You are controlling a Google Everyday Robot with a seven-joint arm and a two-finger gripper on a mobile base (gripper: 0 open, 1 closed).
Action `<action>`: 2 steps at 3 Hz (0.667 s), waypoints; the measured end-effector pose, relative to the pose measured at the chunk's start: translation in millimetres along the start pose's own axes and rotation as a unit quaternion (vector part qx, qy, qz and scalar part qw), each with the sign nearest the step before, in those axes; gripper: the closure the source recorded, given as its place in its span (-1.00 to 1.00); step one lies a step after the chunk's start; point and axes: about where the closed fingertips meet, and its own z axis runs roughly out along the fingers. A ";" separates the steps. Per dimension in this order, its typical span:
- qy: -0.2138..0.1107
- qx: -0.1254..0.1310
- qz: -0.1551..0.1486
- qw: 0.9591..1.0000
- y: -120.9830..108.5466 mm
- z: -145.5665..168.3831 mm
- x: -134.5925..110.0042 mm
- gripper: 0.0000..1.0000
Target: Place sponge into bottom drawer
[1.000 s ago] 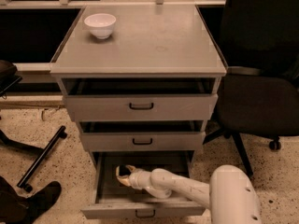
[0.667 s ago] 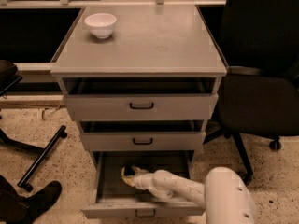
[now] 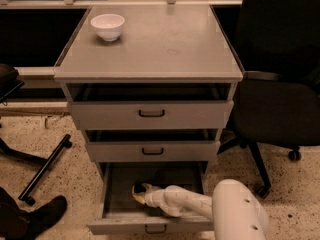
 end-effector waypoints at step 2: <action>0.000 0.000 0.000 1.000 0.1 0.0 0.0 0.16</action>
Offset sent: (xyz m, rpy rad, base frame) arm 0.0000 0.0000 0.0000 0.0000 0.0000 0.0000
